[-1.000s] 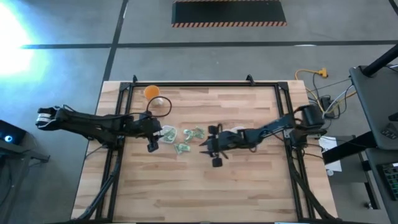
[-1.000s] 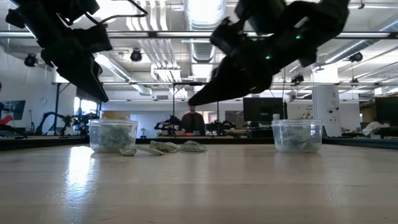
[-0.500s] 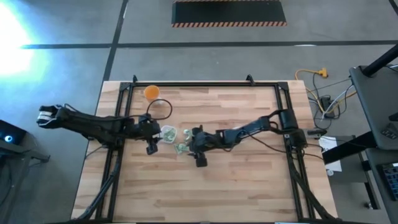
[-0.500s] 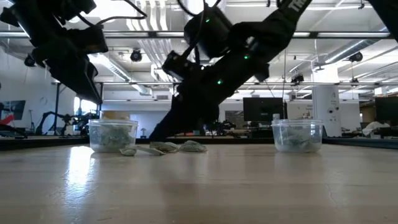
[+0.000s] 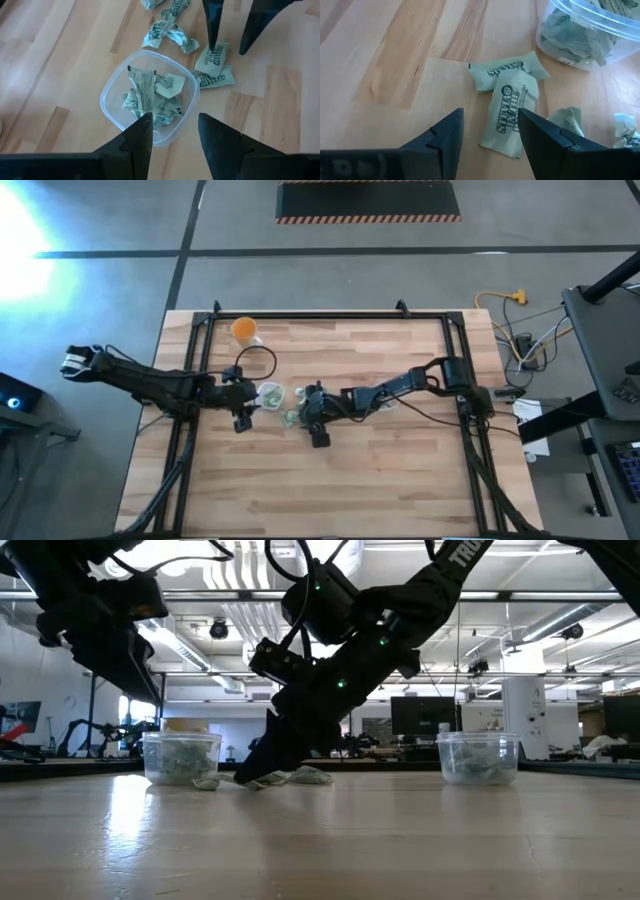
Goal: Pick and place Stevia / Truvia into bins
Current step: Put the stevia packet into the right transparent container
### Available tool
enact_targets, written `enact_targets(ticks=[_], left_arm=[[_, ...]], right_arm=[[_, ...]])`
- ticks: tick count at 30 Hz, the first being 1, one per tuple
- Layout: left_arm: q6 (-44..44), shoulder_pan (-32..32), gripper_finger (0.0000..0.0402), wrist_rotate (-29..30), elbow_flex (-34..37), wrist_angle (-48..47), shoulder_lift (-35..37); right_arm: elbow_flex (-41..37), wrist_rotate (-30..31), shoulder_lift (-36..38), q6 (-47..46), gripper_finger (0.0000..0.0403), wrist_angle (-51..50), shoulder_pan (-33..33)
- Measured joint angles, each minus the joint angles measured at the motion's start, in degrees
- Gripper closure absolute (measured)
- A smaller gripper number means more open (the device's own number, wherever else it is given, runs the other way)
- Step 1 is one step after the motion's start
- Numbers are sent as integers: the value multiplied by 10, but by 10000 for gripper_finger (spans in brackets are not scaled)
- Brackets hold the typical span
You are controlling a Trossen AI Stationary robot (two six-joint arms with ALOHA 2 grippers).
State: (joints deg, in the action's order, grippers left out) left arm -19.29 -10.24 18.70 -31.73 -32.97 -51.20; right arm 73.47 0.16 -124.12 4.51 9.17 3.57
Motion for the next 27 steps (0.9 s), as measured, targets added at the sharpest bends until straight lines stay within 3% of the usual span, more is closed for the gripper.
enact_targets(ticks=[20, 27], left_arm=[[1, 0, 260, 3, 0, 6, -1], [1, 0, 260, 3, 0, 7, -1]], right_arm=[[-7, -2, -13, -20, 260, 3, -14], [-7, 6, -13, -3, 318, 1, -14]])
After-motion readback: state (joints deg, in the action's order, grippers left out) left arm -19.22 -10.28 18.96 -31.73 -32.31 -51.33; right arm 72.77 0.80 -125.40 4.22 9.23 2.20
